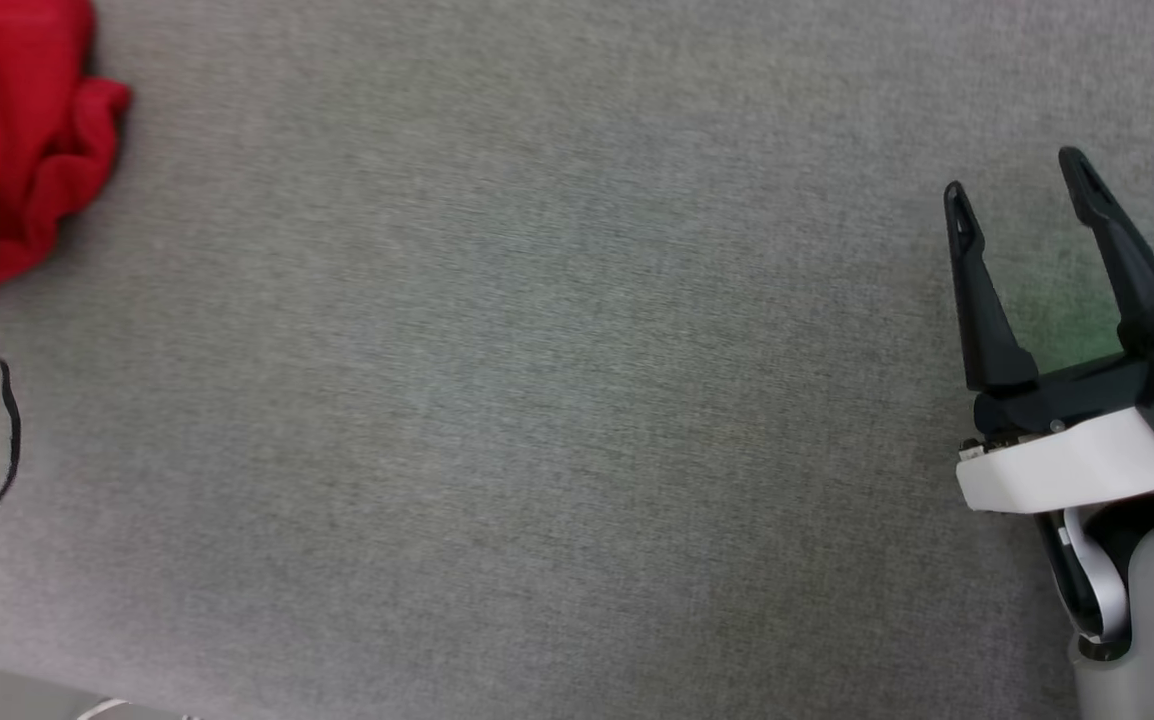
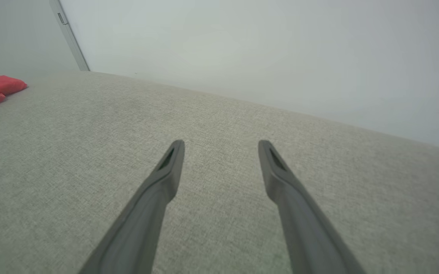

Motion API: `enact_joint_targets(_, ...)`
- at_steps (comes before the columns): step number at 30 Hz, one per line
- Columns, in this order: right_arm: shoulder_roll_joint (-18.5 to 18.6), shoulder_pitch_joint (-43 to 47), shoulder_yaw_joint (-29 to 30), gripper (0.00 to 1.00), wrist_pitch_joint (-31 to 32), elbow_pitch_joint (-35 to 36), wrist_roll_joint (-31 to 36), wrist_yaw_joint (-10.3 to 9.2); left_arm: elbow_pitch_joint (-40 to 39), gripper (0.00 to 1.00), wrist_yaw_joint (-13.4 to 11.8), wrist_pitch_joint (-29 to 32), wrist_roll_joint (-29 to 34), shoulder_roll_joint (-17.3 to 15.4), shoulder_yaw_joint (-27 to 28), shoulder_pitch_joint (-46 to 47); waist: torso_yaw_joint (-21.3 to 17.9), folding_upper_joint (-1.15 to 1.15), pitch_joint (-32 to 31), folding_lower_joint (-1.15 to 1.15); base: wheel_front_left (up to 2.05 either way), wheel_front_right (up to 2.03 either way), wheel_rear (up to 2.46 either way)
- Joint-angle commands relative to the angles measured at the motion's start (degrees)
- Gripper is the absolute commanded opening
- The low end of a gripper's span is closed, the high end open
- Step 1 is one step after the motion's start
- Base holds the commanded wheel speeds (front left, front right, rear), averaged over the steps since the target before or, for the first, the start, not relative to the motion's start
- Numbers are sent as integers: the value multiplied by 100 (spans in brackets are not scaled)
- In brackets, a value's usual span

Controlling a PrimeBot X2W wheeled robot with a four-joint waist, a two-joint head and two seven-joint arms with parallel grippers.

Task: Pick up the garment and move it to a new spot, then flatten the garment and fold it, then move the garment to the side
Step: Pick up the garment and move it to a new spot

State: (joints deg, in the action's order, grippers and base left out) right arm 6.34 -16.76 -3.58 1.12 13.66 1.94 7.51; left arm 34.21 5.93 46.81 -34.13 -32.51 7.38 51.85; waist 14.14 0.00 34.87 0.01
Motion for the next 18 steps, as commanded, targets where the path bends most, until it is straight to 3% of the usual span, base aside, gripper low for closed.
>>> enact_joint_targets(1,19,-105,-30,100,2,55,-11,-4,93,100,-64,62,-69,-17,75,-125,-182,0,218,-1,0,0,0)
enact_joint_targets(5,13,-184,-68,100,3,214,-8,-4,567,100,-246,296,-383,72,332,-539,-292,0,341,-1,0,0,0)
enact_joint_targets(7,10,-150,-40,100,30,299,-1,-4,758,29,-259,237,-459,126,400,-698,-299,0,355,-1,0,0,0)
enact_joint_targets(8,8,-141,-33,100,35,314,1,-4,767,0,-246,168,-449,118,407,-694,-295,0,351,-1,0,0,0)
enact_joint_targets(11,-1,-112,-34,100,52,354,15,-4,781,0,-193,-17,-431,124,385,-645,-278,0,295,-1,0,0,0)
enact_joint_targets(15,9,-61,-13,100,70,360,17,-4,739,0,-140,-530,-219,-120,336,-475,-249,0,179,-1,0,0,0)
enact_joint_targets(16,6,-9,10,100,38,282,-19,-4,806,0,-59,-1321,4,-297,288,-200,-226,0,0,-1,0,0,0)
enact_joint_targets(18,-32,37,18,100,-5,222,-61,-4,903,0,-45,-1694,140,-381,230,-87,-221,0,-144,-1,0,0,0)
